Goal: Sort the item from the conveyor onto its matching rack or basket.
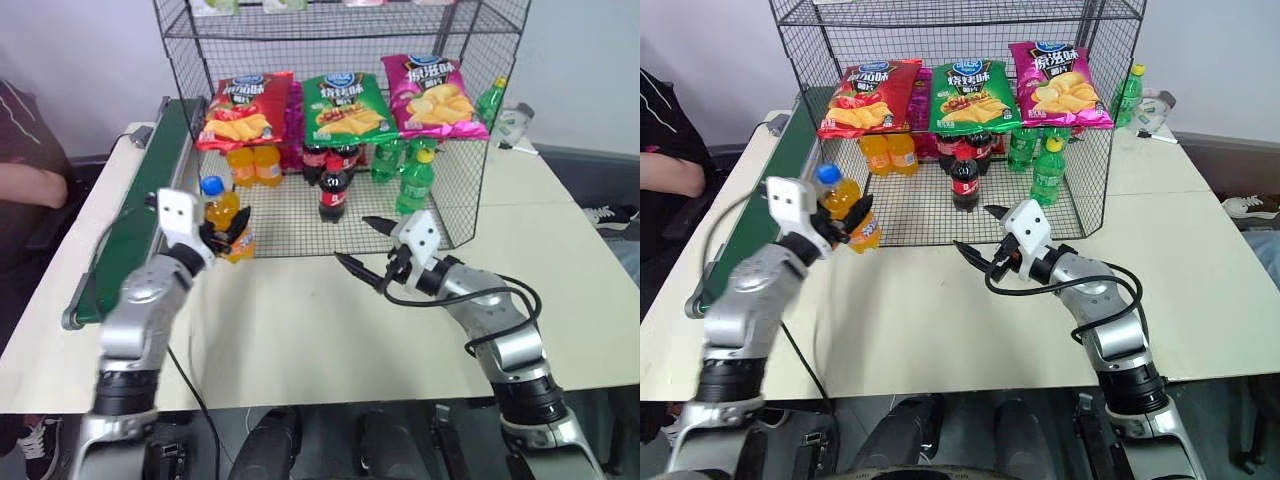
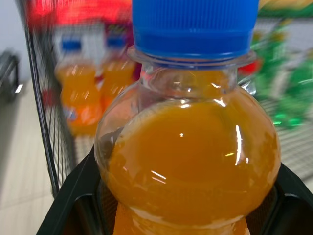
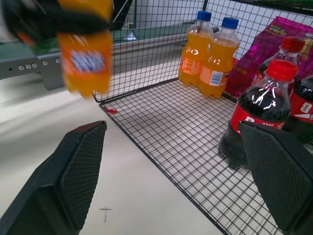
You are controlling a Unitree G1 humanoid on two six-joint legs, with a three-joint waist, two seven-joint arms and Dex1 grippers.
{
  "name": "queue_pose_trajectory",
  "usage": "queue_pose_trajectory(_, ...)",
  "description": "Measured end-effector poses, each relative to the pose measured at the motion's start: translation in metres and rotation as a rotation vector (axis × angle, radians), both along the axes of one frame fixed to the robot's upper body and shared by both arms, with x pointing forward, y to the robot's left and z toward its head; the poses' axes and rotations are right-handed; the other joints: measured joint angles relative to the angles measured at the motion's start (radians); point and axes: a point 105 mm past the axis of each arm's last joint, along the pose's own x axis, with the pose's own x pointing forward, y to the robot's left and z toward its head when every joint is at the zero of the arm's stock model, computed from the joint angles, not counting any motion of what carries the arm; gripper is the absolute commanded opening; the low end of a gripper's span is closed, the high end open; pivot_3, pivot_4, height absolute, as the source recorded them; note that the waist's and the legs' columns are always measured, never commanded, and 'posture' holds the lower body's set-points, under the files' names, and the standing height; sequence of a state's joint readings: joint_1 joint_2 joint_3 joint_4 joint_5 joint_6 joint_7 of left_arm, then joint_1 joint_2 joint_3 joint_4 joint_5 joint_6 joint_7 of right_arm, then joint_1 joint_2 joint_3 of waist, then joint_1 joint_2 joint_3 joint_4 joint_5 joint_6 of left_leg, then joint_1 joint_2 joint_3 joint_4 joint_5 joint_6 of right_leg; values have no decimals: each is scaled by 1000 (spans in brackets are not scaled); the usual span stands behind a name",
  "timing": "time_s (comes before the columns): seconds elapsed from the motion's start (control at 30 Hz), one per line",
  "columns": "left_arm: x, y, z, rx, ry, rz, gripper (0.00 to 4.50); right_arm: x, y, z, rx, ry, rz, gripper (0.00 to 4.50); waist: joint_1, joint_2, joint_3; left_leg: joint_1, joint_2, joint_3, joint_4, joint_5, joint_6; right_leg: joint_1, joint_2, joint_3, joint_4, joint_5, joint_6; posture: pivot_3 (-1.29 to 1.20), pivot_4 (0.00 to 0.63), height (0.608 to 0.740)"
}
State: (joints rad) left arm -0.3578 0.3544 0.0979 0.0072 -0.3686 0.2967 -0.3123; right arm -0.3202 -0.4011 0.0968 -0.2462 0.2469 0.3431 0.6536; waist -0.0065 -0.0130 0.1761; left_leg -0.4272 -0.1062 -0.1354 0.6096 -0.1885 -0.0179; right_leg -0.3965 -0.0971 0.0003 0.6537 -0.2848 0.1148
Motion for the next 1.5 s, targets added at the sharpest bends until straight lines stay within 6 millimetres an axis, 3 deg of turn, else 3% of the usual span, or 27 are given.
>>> queue_pose_trajectory(0.17,40,-29,-18,-38,-28,25,2651,-1,0,2,4,-1,-9,4500,20,-1,0,-1,-1,0,2,0,0,0,0,-1,0,0,0,0,150,740)
queue_pose_trajectory(0.33,60,-37,-13,-45,-60,33,2651,-2,-1,2,5,-2,-18,4500,16,-1,0,-1,-1,0,2,0,0,0,1,-1,0,0,1,0,150,740)
queue_pose_trajectory(0.5,72,-40,-26,-51,-20,50,2651,-6,-3,1,7,-1,-36,4500,13,-1,0,-1,-1,0,2,0,0,-1,1,-1,1,0,1,0,150,740)
queue_pose_trajectory(0.87,75,-36,-31,-32,-17,74,2651,-5,-7,3,9,-6,-62,4500,12,-1,0,-1,-1,0,2,0,0,0,1,-1,2,0,1,0,150,740)
queue_pose_trajectory(0.9,75,-36,-31,-35,-17,73,3639,-5,-7,3,9,-6,-62,4500,12,-1,0,-1,-1,0,2,0,0,0,1,-1,2,0,1,0,150,740)
queue_pose_trajectory(0.93,75,-36,-31,-37,-17,73,3763,-5,-7,3,9,-6,-62,4500,12,-1,0,-1,-1,0,3,0,0,0,2,-1,2,0,1,0,150,740)
queue_pose_trajectory(1.0,75,-34,-31,-41,-19,79,4447,-6,-7,3,10,-6,-61,4500,12,-1,0,-1,-1,0,3,0,0,0,2,-1,2,0,1,0,150,740)
queue_pose_trajectory(1.2,70,-28,-25,-27,-60,69,4447,-6,-7,3,10,-5,-55,4500,11,-1,0,-1,-1,0,3,0,0,0,1,-1,3,0,1,0,150,740)
queue_pose_trajectory(1.5,41,-6,-8,31,-133,51,4447,-7,-7,3,12,-1,-52,4500,6,-1,0,0,-1,0,3,0,0,-1,1,0,3,0,1,0,150,740)
